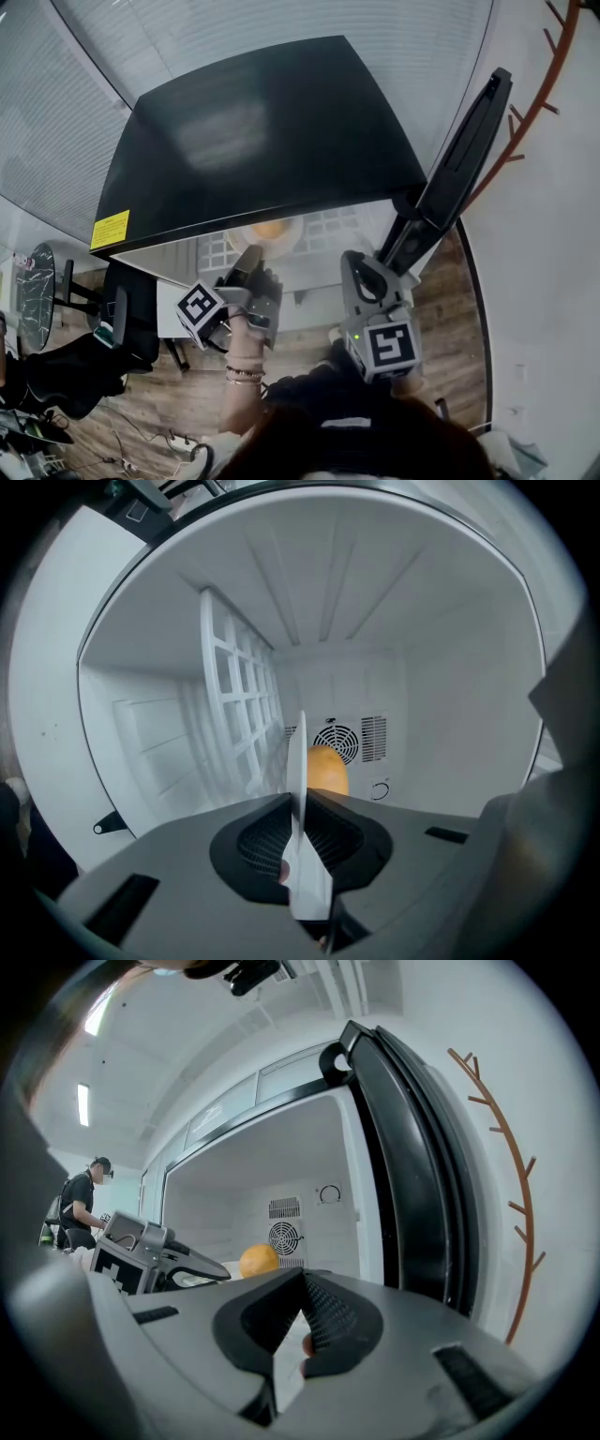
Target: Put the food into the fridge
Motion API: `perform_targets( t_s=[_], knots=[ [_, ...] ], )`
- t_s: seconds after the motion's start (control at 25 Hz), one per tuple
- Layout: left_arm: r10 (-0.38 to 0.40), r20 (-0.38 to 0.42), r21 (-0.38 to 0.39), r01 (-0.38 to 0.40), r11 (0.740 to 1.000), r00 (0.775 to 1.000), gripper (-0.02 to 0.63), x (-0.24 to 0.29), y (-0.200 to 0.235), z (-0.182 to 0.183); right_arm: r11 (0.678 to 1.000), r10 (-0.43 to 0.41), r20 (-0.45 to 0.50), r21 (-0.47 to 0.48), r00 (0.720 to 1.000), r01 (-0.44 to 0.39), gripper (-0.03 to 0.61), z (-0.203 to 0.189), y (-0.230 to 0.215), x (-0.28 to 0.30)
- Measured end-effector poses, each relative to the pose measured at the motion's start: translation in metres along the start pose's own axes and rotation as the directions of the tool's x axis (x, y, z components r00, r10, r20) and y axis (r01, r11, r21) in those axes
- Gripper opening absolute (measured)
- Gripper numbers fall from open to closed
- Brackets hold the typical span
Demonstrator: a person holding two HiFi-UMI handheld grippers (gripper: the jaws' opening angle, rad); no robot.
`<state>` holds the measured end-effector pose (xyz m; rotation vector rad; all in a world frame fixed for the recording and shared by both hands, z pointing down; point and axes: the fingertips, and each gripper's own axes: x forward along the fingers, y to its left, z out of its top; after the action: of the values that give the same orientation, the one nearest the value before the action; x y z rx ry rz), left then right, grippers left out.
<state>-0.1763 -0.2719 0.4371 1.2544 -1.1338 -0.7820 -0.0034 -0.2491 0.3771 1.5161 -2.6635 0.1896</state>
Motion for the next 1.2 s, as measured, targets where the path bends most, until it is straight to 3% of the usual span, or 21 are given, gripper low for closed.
perform_targets(
  t_s=[1.2],
  knots=[
    [0.042, -0.054, 0.101, -0.036, 0.994, 0.998, 0.063, -0.001, -0.007, -0.006, 0.999, 0.028, 0.005, 0.020, 1.000, -0.028, -0.005, -0.001, 0.002, 0.012]
  ],
)
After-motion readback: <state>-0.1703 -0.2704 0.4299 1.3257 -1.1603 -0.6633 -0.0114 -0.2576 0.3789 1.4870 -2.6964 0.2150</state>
